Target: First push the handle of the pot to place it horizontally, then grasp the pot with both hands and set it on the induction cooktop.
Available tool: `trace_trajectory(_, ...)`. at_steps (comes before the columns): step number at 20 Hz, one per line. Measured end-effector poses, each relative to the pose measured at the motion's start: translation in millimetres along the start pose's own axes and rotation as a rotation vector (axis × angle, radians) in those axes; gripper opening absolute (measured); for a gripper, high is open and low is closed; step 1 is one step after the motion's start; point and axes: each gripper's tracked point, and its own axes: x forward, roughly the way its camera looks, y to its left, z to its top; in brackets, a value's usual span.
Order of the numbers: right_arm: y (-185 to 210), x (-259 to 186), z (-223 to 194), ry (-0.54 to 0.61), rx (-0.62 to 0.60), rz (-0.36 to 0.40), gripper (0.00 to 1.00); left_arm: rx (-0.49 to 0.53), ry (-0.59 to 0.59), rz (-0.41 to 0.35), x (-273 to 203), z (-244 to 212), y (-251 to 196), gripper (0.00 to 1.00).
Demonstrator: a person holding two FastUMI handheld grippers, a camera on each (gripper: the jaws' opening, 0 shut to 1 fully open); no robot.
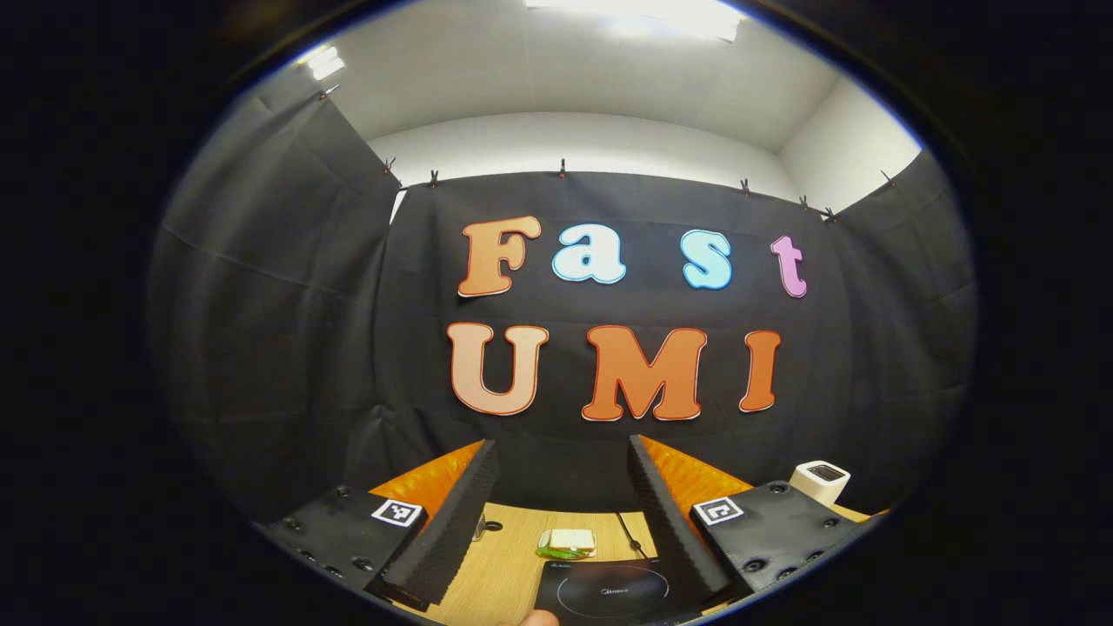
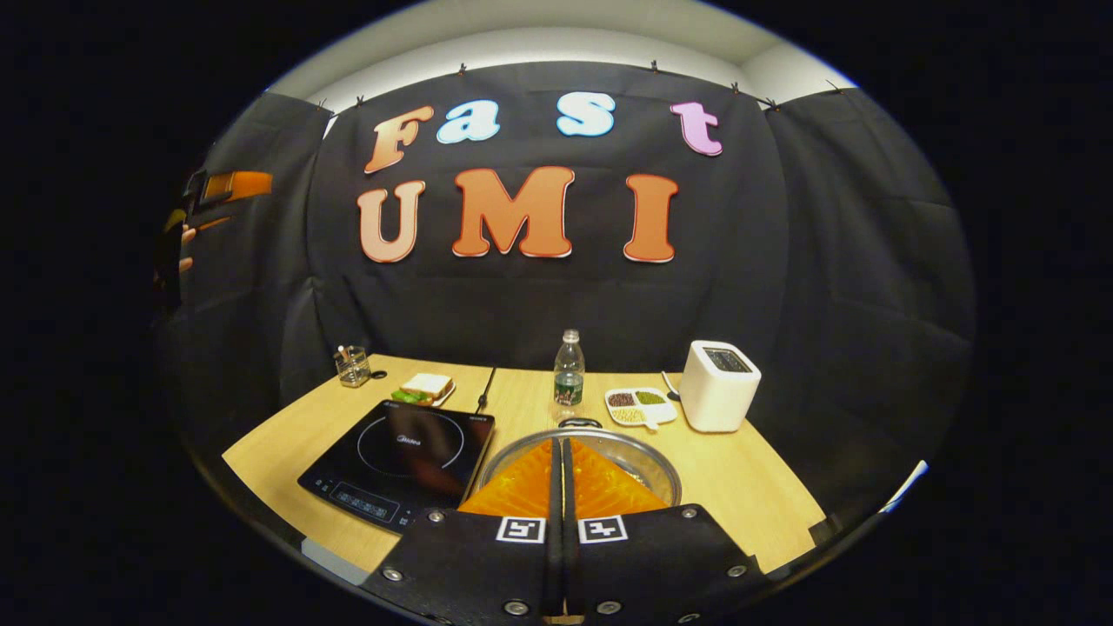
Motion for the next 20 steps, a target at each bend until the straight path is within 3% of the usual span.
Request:
trace_trajectory(13,10.7,19.3,-118.6,0.272,-0.003,0.038,0.00,0.013,0.025,0.019,-0.2,-7.1,2.4,0.99)
trace_trajectory(20,27.6,20.7,-174.8,0.403,-0.013,0.100,0.00,0.014,0.053,0.004,3.0,-23.9,-12.3,0.99)
